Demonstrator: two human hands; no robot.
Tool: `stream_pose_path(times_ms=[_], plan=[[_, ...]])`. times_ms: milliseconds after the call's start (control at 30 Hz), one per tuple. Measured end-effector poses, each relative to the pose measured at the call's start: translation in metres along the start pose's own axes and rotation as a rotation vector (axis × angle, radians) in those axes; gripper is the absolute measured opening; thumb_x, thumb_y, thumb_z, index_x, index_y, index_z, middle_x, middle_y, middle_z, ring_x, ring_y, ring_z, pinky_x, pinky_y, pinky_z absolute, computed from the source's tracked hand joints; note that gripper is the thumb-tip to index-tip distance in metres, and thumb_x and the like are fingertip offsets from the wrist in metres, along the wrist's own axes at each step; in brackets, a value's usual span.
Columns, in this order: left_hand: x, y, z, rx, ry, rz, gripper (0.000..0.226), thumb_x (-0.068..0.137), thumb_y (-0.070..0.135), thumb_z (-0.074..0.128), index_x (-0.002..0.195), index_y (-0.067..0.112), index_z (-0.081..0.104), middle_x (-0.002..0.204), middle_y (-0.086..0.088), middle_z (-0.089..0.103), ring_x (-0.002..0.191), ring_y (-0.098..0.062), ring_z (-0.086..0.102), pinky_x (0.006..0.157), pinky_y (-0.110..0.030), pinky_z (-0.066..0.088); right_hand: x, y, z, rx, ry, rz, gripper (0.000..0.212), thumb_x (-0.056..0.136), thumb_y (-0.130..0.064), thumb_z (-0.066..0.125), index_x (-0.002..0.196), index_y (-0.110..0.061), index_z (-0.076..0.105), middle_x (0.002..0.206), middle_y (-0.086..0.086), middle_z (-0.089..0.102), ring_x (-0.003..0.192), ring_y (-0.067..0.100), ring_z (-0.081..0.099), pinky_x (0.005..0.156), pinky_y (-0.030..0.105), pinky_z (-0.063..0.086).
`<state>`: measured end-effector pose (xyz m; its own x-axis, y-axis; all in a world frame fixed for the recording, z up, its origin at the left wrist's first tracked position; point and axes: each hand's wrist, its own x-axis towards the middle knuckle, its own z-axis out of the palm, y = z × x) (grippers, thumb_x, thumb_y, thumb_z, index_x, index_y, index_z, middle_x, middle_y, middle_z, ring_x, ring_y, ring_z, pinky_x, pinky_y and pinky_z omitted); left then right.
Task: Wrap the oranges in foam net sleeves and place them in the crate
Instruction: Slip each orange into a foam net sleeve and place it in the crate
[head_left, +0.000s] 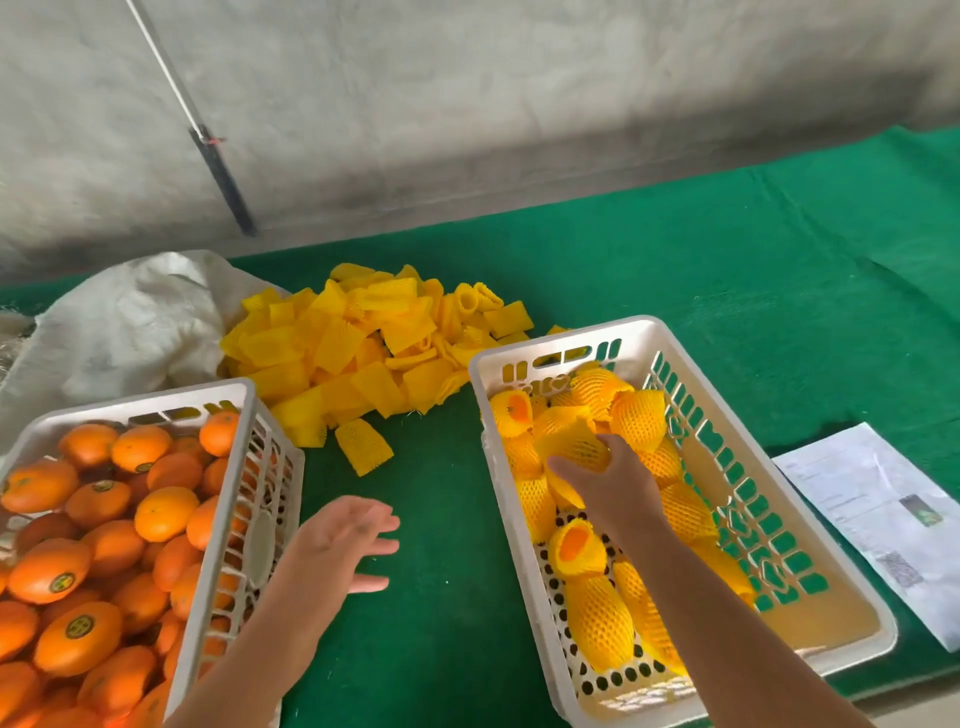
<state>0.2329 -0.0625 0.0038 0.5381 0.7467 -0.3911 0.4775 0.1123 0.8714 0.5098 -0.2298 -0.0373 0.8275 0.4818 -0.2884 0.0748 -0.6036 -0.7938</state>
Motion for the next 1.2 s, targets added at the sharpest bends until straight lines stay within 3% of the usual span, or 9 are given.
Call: stream_pose_path(times_ms=[67,133,267,367,600,867,1000,1100,1200], plan=[[0.001,-0.015,-0.003,0.055,0.011,-0.031,0.021,0.105,0.032,0.057,0.114,0.020,0.072,0.105,0.018,0.078,0.095,-0.003,0.075,0.075,-0.037,0.067,0.014,0.014,0.001,-0.029,-0.019,0.025,0.089,0.082,-0.061,0.081,0.154,-0.024,0.043,0.130,0.001,0.064,0.109,0.030,0.069,0.083,0.046,0.063],[0.002,-0.025,-0.004,0.096,0.017,-0.053,0.020,0.104,0.030,0.059,0.111,0.018,0.073,0.105,0.019,0.078,0.094,-0.003,0.075,0.073,-0.036,0.067,0.027,0.025,0.003,-0.063,-0.033,0.029,0.090,0.082,-0.059,0.083,0.154,-0.024,0.042,0.131,0.004,0.065,0.110,0.030,0.068,0.087,0.048,0.063],[0.004,-0.038,0.002,0.115,0.028,-0.120,0.016,0.103,0.023,0.060,0.108,0.014,0.073,0.104,0.017,0.079,0.091,-0.005,0.076,0.069,-0.035,0.066,0.048,0.040,0.011,-0.122,-0.070,0.037,0.089,0.082,-0.055,0.084,0.154,-0.024,0.041,0.124,0.003,0.064,0.103,0.031,0.069,0.082,0.046,0.063],[0.005,-0.043,0.011,0.104,0.061,-0.161,0.015,0.103,0.021,0.061,0.107,0.013,0.073,0.103,0.015,0.079,0.089,-0.006,0.077,0.067,-0.035,0.066,0.059,0.045,0.018,-0.117,-0.098,0.028,0.089,0.083,-0.052,0.084,0.154,-0.023,0.041,0.122,0.001,0.060,0.100,0.021,0.061,0.082,0.041,0.059],[0.001,-0.047,0.025,0.058,0.099,-0.194,0.013,0.102,0.014,0.062,0.105,0.009,0.074,0.102,0.009,0.080,0.090,-0.012,0.077,0.068,-0.037,0.066,0.067,0.034,0.024,-0.172,-0.124,0.031,0.093,0.085,-0.055,0.081,0.160,-0.024,0.034,0.154,0.009,0.043,0.140,0.035,0.046,0.107,0.053,0.051],[-0.002,-0.048,-0.009,0.105,0.151,-0.174,0.010,0.101,0.007,0.063,0.103,0.008,0.073,0.097,0.002,0.081,0.094,-0.017,0.076,0.067,-0.036,0.066,0.045,-0.030,0.042,-0.162,0.045,-0.196,0.067,0.096,-0.045,0.070,0.154,-0.027,0.041,0.156,0.000,0.045,0.145,0.025,0.040,0.114,0.051,0.044],[0.003,-0.048,-0.042,0.284,0.283,-0.071,0.008,0.102,0.019,0.067,0.100,0.025,0.072,0.093,0.006,0.078,0.094,-0.010,0.073,0.072,-0.028,0.061,0.034,-0.070,0.074,-0.120,0.046,-0.356,0.056,0.097,-0.041,0.069,0.147,-0.028,0.047,0.148,-0.005,0.050,0.140,0.019,0.043,0.113,0.033,0.035],[0.013,-0.048,-0.076,0.439,0.416,-0.017,0.011,0.101,0.030,0.067,0.098,0.041,0.068,0.098,0.018,0.073,0.091,-0.002,0.066,0.066,-0.019,0.049,0.030,-0.093,0.105,-0.144,-0.008,-0.394,0.058,0.100,-0.042,0.067,0.151,-0.025,0.047,0.153,-0.004,0.049,0.143,0.019,0.043,0.118,0.038,0.037],[0.030,-0.060,-0.114,0.534,0.520,0.034,0.009,0.101,0.030,0.067,0.099,0.039,0.065,0.100,0.017,0.069,0.088,0.001,0.061,0.065,-0.023,0.046,0.027,-0.108,0.137,-0.207,-0.029,-0.369,0.055,0.101,-0.042,0.065,0.151,-0.025,0.048,0.152,-0.003,0.052,0.143,0.021,0.045,0.122,0.044,0.036]])
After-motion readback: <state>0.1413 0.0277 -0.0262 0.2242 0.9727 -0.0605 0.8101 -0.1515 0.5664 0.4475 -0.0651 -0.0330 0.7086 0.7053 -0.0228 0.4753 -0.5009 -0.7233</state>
